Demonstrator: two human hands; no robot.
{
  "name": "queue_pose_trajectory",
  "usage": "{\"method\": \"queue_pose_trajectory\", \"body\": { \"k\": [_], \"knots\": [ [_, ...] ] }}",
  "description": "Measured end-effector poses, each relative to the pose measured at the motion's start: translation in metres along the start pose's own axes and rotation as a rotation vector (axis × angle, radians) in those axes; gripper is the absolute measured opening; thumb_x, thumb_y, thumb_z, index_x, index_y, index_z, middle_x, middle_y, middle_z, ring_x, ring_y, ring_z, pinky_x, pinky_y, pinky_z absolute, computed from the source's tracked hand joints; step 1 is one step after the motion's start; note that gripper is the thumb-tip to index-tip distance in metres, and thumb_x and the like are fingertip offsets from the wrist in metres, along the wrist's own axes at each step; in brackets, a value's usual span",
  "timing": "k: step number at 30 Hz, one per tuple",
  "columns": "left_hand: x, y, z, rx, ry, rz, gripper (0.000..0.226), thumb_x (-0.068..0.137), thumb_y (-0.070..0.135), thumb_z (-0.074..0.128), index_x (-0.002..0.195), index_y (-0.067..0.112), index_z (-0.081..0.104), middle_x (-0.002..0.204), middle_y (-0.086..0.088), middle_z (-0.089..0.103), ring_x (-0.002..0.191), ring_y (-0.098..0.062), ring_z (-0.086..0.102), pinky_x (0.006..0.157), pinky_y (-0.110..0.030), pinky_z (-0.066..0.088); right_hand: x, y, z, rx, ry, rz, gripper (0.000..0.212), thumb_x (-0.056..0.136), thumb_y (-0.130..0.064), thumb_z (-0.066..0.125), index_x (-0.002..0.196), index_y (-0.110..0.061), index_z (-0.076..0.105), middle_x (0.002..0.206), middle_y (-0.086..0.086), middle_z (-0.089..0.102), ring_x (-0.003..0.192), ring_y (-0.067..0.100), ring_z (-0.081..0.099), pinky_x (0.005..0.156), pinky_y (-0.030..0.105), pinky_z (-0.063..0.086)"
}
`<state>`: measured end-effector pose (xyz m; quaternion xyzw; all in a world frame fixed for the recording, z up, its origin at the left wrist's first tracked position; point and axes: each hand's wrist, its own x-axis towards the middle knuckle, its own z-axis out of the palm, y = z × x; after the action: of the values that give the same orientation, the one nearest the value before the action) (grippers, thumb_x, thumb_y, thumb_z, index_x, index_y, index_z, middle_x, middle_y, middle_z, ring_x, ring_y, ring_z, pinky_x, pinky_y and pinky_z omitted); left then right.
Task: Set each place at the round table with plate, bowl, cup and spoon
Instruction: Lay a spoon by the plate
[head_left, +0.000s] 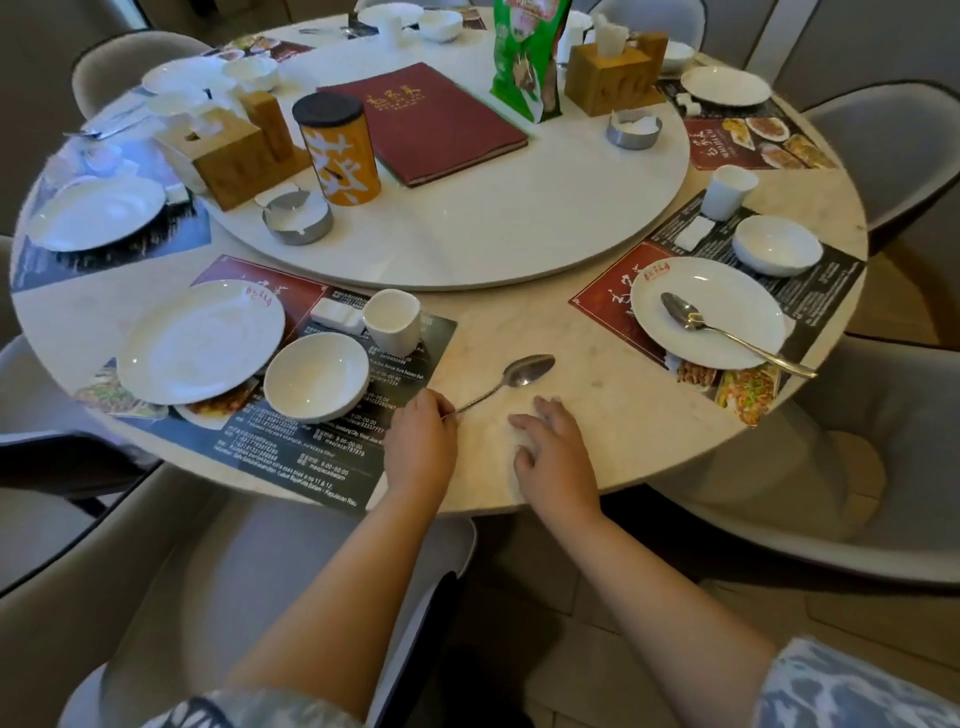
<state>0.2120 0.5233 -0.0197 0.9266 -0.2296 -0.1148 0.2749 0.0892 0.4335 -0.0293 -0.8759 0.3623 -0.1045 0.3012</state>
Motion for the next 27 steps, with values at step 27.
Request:
{"method": "queue_pose_trajectory", "body": {
  "k": [27],
  "knots": [
    [-0.021, -0.195, -0.172, -0.649, 0.253, -0.312, 0.017, 0.090, 0.017, 0.058, 0.101, 0.028, 0.053, 0.097, -0.007, 0.065, 0.082, -0.023, 0.062, 0.077, -0.041, 0.052, -0.041, -0.205, 0.124, 0.305, -0.071, -0.276, 0.026, 0.088, -0.001, 0.053, 0.103, -0.015, 0.070, 0.109, -0.001, 0.060, 0.103, 0.010, 0.057, 0.091, 0.024, 0.047]
  ]
}}
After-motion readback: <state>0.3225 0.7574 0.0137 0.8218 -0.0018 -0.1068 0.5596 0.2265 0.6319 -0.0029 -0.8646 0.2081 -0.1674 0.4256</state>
